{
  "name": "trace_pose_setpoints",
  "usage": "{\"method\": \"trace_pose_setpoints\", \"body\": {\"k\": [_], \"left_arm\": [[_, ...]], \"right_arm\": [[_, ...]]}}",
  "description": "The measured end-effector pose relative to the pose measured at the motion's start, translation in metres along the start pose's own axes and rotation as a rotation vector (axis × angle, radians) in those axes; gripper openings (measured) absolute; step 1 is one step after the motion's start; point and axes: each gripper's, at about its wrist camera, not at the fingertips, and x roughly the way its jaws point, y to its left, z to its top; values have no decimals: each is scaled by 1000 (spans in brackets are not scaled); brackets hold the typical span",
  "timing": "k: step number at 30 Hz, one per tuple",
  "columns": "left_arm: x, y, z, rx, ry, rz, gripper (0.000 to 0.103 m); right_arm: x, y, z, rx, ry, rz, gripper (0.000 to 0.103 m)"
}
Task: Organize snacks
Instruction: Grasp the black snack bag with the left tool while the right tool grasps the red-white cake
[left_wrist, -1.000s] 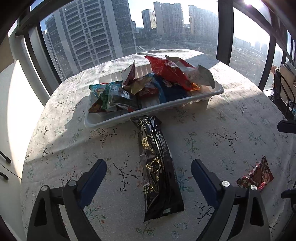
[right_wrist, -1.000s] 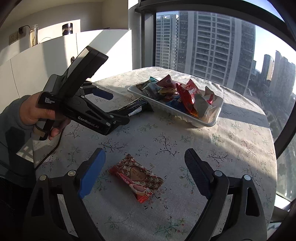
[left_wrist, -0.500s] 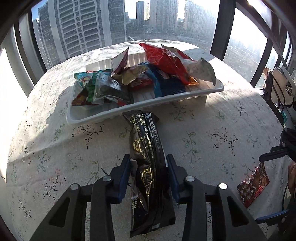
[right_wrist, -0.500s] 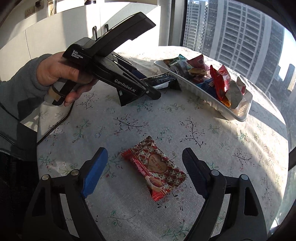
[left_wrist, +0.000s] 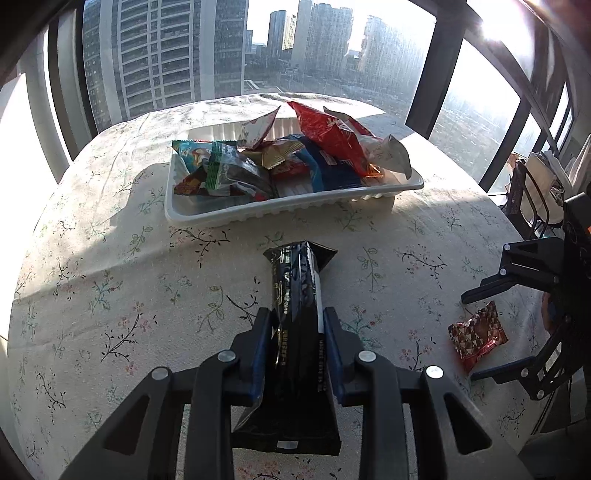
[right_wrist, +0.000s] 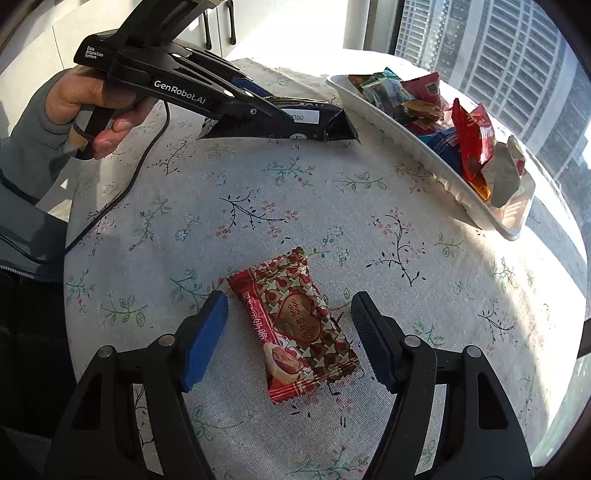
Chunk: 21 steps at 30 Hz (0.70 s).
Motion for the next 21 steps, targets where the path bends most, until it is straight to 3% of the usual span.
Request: {"method": "trace_pose_setpoints", "body": {"k": [5, 9, 15, 21], "left_arm": [[0, 3, -7, 1, 10, 1, 30], [0, 4, -9, 7, 8, -3, 29], [-2, 6, -13, 3, 2, -13, 28], [-17, 17, -13, -47, -39, -54, 27]], "right_arm": [[2, -4, 6, -15, 43, 29, 53], [-4, 4, 5, -18, 58, 30, 36], [-11, 15, -2, 1, 25, -1, 29], [-36, 18, 2, 58, -104, -18, 29]]}}
